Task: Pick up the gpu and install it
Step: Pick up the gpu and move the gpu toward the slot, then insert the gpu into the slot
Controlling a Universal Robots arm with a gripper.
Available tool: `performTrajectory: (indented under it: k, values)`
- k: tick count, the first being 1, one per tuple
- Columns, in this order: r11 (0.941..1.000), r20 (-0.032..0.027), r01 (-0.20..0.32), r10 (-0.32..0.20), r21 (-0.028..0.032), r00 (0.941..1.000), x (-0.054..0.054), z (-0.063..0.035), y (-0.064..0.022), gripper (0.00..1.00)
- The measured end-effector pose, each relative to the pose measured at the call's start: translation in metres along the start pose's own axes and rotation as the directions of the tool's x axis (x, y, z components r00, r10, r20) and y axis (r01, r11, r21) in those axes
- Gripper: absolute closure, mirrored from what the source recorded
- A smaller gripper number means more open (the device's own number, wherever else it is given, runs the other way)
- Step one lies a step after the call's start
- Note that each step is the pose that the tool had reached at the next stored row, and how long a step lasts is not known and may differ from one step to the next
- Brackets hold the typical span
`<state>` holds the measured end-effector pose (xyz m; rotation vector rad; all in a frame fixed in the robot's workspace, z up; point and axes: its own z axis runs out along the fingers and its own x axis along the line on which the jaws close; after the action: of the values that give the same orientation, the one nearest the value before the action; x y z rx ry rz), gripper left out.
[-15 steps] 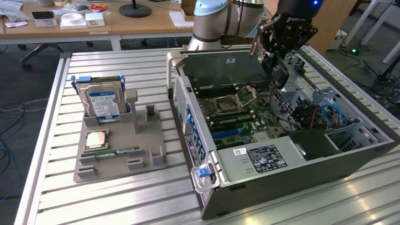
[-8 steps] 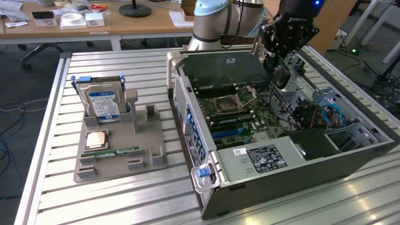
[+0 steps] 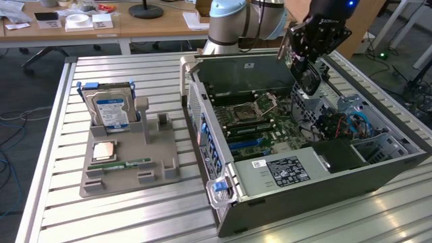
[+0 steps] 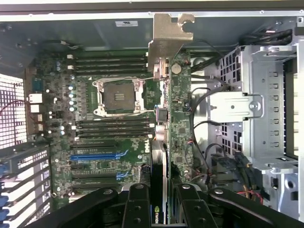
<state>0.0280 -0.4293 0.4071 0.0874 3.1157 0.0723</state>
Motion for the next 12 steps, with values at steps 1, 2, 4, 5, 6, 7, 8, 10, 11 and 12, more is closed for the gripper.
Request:
performTrajectory:
  k: [1,2,4,5,6,7,8,10,11,12]
  values:
    - [1.0000,0.0000,0.000,0.000,-0.0001,1.0000,-0.0020,0.0001,0.0001,0.74]
    - [1.0000,0.0000,0.000,0.000,-0.0001,1.0000,-0.0035,0.0002,0.0002,0.74]
    - [1.0000,0.0000,0.000,0.000,0.0001,1.0000,-0.0044,0.0002,0.0003,0.74]
    - [1.0000,0.0000,0.000,0.000,0.0000,1.0000,-0.0044,0.0002,0.0002,0.74]
    - [1.0000,0.0000,0.000,0.000,0.0000,1.0000,-0.0044,0.0002,0.0003,0.74]
    - [1.0000,0.0000,0.000,0.000,-0.0004,1.0000,-0.0044,0.0002,0.0002,0.74]
    - [1.0000,0.0000,0.000,0.000,-0.0004,1.0000,-0.0044,0.0002,0.0002,0.74]
    - [1.0000,0.0000,0.000,0.000,-0.0004,1.0000,-0.0044,0.0002,0.0002,0.74]
    - [1.0000,0.0000,0.000,0.000,-0.0005,1.0000,-0.0044,0.0002,0.0002,0.74]
    - [1.0000,0.0000,0.000,0.000,-0.0005,1.0000,-0.0044,0.0002,0.0002,0.74]
